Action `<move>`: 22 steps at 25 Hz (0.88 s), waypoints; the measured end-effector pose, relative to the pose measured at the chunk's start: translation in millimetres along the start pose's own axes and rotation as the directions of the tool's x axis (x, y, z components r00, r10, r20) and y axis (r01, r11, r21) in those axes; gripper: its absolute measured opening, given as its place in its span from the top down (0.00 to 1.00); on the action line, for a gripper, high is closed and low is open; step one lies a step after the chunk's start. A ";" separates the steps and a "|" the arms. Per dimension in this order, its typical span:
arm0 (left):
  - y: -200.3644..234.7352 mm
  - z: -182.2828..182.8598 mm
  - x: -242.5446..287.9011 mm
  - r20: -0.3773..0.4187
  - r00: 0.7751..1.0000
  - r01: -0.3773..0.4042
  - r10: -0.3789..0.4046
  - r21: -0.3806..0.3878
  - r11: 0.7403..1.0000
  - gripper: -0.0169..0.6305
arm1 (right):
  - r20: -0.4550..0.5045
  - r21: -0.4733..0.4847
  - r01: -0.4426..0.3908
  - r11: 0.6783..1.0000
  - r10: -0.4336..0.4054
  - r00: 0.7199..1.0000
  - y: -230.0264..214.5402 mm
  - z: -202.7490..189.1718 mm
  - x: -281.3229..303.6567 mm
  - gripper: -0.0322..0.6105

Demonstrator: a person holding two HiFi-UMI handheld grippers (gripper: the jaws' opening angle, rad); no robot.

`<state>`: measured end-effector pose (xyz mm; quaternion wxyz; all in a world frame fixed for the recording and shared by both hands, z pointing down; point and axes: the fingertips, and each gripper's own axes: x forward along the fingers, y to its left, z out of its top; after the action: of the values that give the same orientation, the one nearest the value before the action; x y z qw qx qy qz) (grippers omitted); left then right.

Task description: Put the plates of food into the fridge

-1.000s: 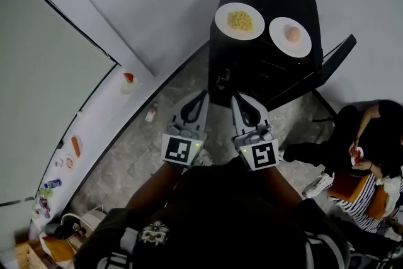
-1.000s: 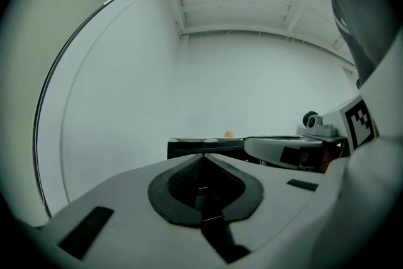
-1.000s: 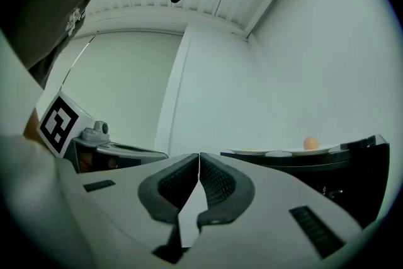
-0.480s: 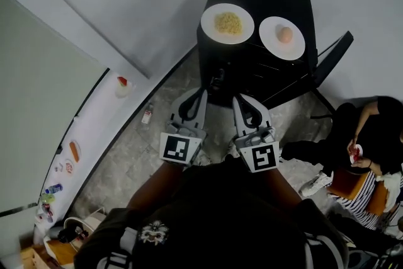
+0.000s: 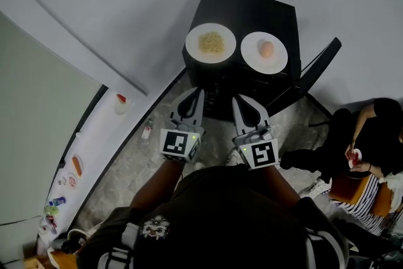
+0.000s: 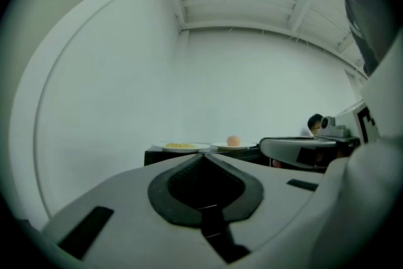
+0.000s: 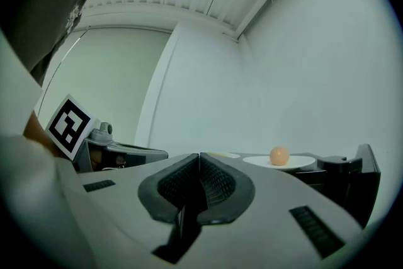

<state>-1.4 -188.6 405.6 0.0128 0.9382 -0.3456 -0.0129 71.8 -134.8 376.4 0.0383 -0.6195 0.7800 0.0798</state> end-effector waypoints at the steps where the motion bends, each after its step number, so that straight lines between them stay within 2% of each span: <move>1: -1.0 0.2 4.0 -0.007 1.000 0.007 -0.008 -0.013 1.000 0.94 | -0.011 0.014 0.010 1.000 -0.010 1.000 -4.2 -3.8 -0.3 0.91; 6: -2.4 5.2 18.4 0.017 1.000 0.022 -0.020 -0.089 0.996 0.94 | -0.054 0.167 0.064 0.984 -0.056 0.997 -31.3 -23.8 -3.4 0.91; 8: -5.4 8.4 23.3 0.043 0.998 0.056 -0.050 -0.150 0.987 0.94 | -0.059 0.224 0.097 0.970 -0.086 0.995 -42.6 -26.1 -5.0 0.91; 10: -7.3 10.8 23.7 0.075 0.994 0.098 -0.082 -0.243 0.965 0.94 | -0.067 0.276 0.123 0.953 -0.108 0.992 -50.1 -29.4 -6.0 0.91; 12: -8.0 10.5 24.8 0.096 0.991 0.125 -0.098 -0.351 0.928 0.93 | -0.075 0.328 0.131 0.935 -0.112 0.991 -56.3 -30.1 -5.6 0.89; 14: -7.7 10.4 29.1 0.110 0.988 0.144 -0.107 -0.435 0.889 0.80 | -0.080 0.385 0.141 0.912 -0.120 0.990 -64.5 -27.9 -4.1 0.73; 15: -6.7 10.8 31.3 0.115 0.988 0.149 -0.107 -0.461 0.875 0.78 | -0.079 0.409 0.149 0.900 -0.128 0.989 -68.5 -26.6 -3.6 0.71; 18: -2.4 15.0 34.1 0.126 0.987 0.149 -0.100 -0.487 0.861 0.75 | -0.072 0.452 0.164 0.877 -0.148 0.986 -76.0 -22.7 -2.9 0.70; 22: -3.9 20.1 34.1 0.120 0.988 0.142 -0.098 -0.448 0.883 0.75 | -0.071 0.459 0.170 0.872 -0.155 0.985 -80.4 -19.5 -1.3 0.70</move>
<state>26.4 -208.0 384.8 0.2149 0.9271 -0.2744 -0.1380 151.1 -154.7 389.5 0.1792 -0.6570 0.7220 -0.1223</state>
